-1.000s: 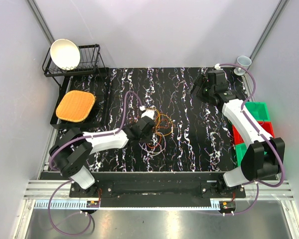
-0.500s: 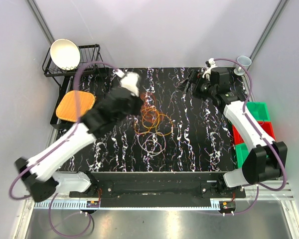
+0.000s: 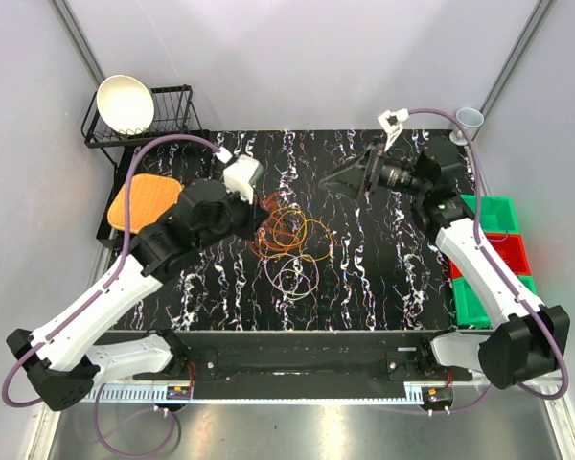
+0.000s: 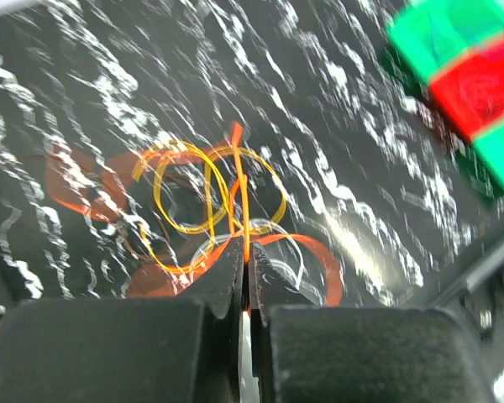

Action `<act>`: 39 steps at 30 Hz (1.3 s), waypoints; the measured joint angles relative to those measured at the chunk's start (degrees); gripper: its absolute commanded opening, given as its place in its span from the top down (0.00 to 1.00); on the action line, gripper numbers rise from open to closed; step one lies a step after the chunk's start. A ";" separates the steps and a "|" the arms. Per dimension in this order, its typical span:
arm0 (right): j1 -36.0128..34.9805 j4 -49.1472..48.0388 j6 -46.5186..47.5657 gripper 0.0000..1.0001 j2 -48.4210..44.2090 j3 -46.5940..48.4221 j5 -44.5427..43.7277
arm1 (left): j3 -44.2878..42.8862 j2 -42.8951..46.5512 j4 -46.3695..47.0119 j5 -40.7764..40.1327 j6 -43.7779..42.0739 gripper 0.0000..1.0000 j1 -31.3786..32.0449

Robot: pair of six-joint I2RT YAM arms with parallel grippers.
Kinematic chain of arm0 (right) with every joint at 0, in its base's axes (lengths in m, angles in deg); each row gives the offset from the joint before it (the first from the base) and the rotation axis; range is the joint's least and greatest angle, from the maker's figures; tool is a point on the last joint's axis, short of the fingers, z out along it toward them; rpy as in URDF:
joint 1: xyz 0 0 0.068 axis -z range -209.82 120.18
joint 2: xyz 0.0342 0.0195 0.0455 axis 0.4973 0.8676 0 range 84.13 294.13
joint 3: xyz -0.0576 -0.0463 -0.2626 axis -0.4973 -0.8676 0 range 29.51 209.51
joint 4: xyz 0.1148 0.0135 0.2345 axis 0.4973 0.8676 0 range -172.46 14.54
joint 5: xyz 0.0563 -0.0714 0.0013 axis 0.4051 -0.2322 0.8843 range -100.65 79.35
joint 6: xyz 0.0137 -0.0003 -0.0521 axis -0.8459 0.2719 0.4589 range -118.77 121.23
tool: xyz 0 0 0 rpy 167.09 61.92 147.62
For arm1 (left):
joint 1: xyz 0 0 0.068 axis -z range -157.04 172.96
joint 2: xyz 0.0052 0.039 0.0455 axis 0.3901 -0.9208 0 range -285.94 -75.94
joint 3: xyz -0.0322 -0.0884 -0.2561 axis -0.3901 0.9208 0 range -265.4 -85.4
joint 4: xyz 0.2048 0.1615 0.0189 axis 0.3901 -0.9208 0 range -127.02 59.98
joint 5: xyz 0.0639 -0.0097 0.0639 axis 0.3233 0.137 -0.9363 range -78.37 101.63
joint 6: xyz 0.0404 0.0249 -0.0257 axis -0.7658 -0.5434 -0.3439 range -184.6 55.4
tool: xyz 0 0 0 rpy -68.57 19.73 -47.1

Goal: Untangle the cables

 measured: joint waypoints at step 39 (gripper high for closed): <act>-15.98 8.87 16.09 0.68 3.06 1.55 9.01 | -0.50 1.95 -1.68 25.77 -1.51 1.00 -0.81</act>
